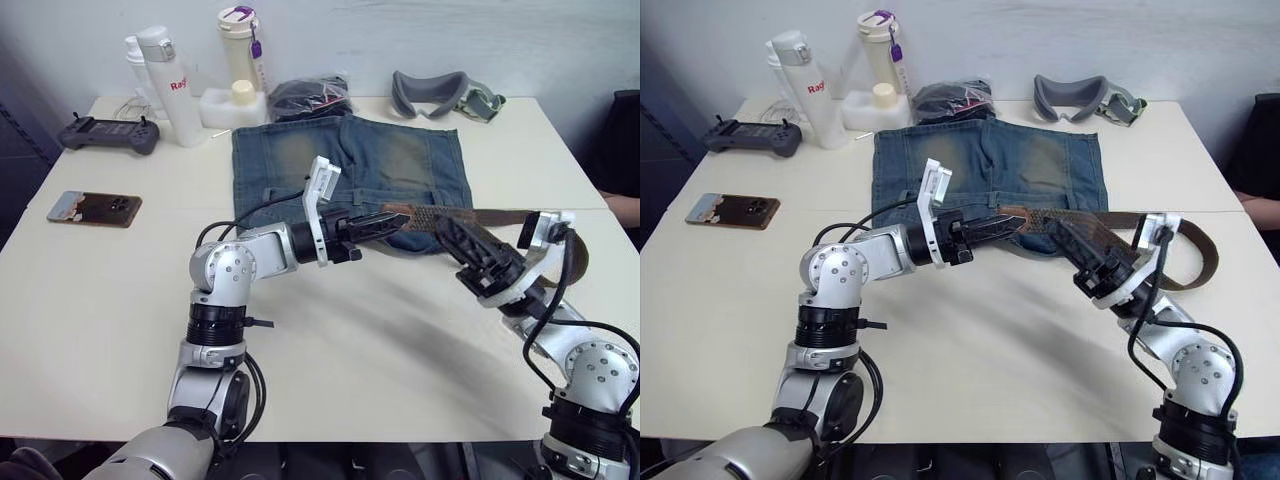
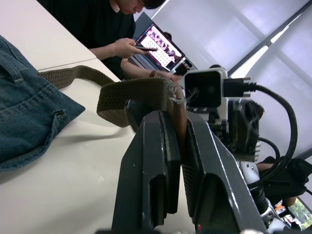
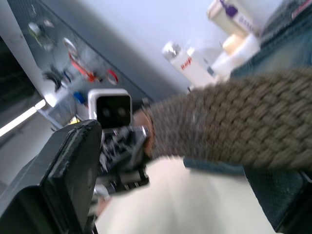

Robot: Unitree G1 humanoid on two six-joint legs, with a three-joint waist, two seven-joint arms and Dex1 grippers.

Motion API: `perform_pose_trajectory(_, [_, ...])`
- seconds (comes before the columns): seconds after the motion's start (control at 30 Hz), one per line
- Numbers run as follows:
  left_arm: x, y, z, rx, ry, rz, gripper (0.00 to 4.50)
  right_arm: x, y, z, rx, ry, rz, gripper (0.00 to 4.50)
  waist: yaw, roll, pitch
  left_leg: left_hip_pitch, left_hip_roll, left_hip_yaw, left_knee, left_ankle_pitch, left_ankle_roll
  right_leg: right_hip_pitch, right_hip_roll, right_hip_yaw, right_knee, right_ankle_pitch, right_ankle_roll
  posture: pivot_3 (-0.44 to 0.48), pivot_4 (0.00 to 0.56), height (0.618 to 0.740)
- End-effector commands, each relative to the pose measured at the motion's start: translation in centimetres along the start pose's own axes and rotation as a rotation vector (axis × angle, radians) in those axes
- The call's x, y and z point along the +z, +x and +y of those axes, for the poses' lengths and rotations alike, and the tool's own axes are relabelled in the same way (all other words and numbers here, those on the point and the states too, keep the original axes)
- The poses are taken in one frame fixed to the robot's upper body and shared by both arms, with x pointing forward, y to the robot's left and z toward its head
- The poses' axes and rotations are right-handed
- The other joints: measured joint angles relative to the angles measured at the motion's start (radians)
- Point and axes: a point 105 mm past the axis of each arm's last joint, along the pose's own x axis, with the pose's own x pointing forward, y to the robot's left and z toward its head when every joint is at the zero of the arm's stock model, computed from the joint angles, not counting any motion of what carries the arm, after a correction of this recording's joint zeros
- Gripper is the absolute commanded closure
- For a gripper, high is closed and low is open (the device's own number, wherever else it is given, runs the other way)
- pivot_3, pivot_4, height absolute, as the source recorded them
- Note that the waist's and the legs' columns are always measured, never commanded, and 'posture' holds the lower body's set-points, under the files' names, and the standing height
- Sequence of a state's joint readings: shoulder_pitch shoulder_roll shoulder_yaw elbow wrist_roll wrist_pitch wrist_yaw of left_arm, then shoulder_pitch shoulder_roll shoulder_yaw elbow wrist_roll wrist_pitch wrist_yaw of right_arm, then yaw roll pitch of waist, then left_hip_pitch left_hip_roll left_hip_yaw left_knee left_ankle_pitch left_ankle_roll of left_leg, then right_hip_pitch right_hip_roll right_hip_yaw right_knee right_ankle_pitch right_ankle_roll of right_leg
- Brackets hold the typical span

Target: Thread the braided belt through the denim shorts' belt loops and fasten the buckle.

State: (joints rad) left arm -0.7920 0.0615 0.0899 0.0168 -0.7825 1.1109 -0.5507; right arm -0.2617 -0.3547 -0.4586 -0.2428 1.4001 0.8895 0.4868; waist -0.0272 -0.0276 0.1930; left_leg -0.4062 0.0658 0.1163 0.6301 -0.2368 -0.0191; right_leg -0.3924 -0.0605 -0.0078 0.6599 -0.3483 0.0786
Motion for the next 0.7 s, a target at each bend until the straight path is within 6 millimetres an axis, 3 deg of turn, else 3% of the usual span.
perform_pose_trajectory(0.03, [-0.1, -0.1, -0.2, -0.009, 0.032, -0.001, 4.5, 0.9, 0.1, 0.9, 0.04, -0.004, -0.037, 0.28, -0.002, 0.0, 0.0, 0.0, 0.0, 0.0, 0.0, 0.0, 0.0, 0.0, 0.0, 0.0, 0.0, 0.0, 0.0, 0.0, 0.15, 0.73])
perform_pose_trajectory(0.1, [-0.1, -0.1, 0.4, 0.023, 0.036, -0.007, 4.5, 0.4, 0.2, 0.7, 0.032, -0.002, -0.009, 0.86, -0.001, 0.0, 0.0, 0.0, 0.0, 0.0, -0.001, 0.0, 0.0, -0.001, 0.0, 0.0, 0.0, 0.0, 0.0, 0.0, 0.15, 0.73])
perform_pose_trajectory(0.33, [0.3, 0.1, 0.6, 0.026, 0.043, -0.028, 4.5, -0.6, 0.7, 0.0, -0.011, -0.045, 0.039, 4.34, 0.0, 0.0, 0.0, 0.0, 0.0, 0.001, 0.0, 0.0, 0.0, -0.001, 0.0, 0.001, 0.0, 0.0, 0.0, 0.0, 0.15, 0.73])
perform_pose_trajectory(0.47, [0.1, 0.0, 0.9, 0.036, 0.07, -0.02, 4.5, -0.2, 0.9, -0.3, -0.029, -0.08, 0.019, 4.43, -0.001, 0.0, 0.0, 0.0, 0.0, 0.001, -0.001, 0.0, 0.0, -0.001, 0.0, 0.001, -0.001, 0.0, 0.0, 0.0, 0.15, 0.73])
perform_pose_trajectory(0.53, [0.8, -0.2, 2.3, 0.118, 0.105, -0.049, 4.5, 0.1, 0.8, -0.4, -0.044, -0.103, 0.017, 4.43, 0.0, 0.0, 0.0, 0.0, 0.0, 0.001, -0.001, 0.0, 0.0, -0.001, 0.0, 0.001, -0.001, 0.0, 0.0, 0.0, 0.15, 0.73])
perform_pose_trajectory(0.7, [1.9, -0.5, 3.6, 0.183, 0.328, -0.052, 2.24, 1.9, -0.3, -1.2, -0.119, -0.18, -0.039, 4.5, -0.001, 0.0, 0.0, 0.0, 0.0, 0.002, -0.001, 0.0, 0.0, -0.001, 0.0, 0.001, -0.001, 0.0, 0.0, 0.0, 0.15, 0.73])
